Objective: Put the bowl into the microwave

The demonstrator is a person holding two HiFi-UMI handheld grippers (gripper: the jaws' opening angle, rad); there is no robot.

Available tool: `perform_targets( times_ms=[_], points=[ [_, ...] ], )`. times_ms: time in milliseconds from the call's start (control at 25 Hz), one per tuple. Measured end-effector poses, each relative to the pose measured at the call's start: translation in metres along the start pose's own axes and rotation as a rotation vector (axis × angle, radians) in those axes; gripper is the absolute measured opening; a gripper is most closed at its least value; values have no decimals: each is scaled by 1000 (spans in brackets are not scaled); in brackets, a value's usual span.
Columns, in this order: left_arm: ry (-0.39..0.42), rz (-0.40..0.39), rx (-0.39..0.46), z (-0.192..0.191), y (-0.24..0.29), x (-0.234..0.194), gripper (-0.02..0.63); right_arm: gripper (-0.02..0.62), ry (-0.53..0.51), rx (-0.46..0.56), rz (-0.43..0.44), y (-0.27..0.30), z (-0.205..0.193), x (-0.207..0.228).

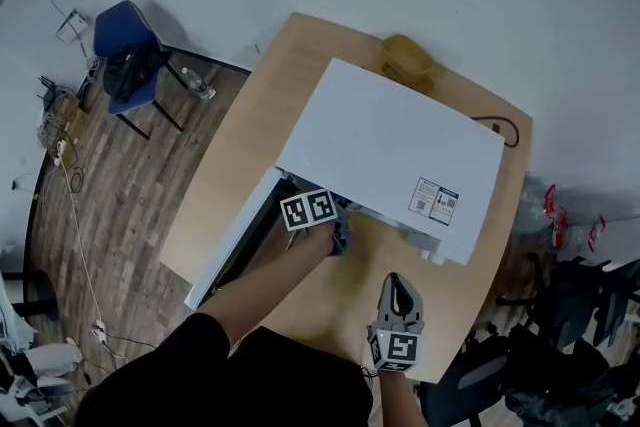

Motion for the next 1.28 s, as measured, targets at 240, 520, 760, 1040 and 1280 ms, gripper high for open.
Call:
perform_targets(
  times_ms=[240, 520, 760, 1040, 1280],
  points=[
    [124, 6, 36, 12, 3, -3, 227, 61, -12, -20, -1, -3, -12, 4],
    [275, 30, 74, 19, 6, 2, 279, 61, -35, -45, 15, -2, -15, 4],
    [356, 52, 93, 19, 9, 2, 319, 61, -35, -74, 35, -4, -25, 5],
    [459, 80, 102, 24, 10, -4, 333, 61, -83, -81, 42, -7, -27, 5],
    [530, 96, 109, 25, 7, -7, 347, 61, -101, -77, 57, -9, -26, -1]
  ],
)
Point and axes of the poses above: the fingertips, and each gripper's own axes: y forward along the fingers, x to its right, z out of its top, the point moved 8 cm from there along -y, backward along the fingers, and after that the axes turned 11 degrees about -z, right-handed, at the moved point
